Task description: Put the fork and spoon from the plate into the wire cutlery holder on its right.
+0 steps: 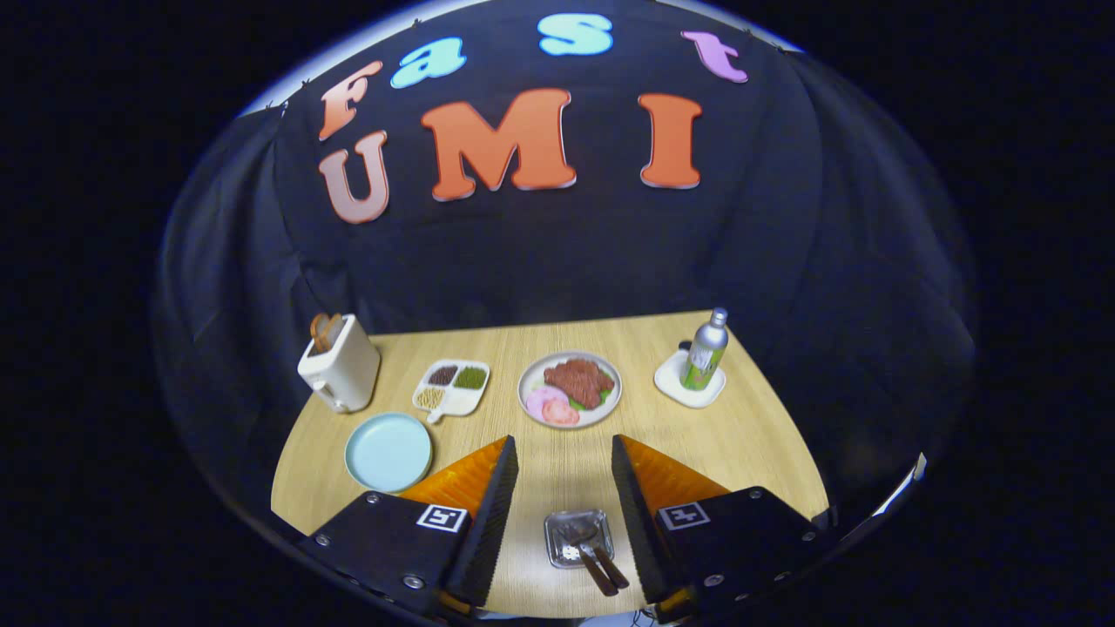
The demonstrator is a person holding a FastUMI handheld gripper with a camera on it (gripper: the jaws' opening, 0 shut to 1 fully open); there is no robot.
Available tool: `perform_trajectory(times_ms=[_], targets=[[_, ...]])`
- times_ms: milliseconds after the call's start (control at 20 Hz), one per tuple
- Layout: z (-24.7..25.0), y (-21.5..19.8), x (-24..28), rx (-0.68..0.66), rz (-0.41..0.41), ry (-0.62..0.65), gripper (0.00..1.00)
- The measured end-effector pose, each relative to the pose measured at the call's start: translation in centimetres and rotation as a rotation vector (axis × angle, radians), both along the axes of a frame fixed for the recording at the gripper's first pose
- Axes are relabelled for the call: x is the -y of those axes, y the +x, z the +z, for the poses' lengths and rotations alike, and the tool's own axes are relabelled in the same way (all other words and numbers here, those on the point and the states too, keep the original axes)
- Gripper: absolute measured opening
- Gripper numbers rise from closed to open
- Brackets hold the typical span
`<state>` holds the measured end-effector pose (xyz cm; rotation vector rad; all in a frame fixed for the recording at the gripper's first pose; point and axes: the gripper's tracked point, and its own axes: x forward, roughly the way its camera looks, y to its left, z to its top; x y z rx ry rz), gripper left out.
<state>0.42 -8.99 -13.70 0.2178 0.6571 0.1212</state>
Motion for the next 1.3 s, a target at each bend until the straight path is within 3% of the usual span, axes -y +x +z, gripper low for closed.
perform_trajectory(times_ms=[200,350,550,900,1300], targets=[[7.4,2.1,2.2,0.268,-0.098,0.007,0.8],[11.5,2.4,3.1,0.416,-0.169,0.005,0.85],[14.9,2.2,3.3,0.557,-0.193,-0.036,0.88],[17.8,2.4,1.6,0.662,-0.167,-0.023,0.88],[18.7,1.4,0.8,0.674,-0.138,-0.016,0.88]])
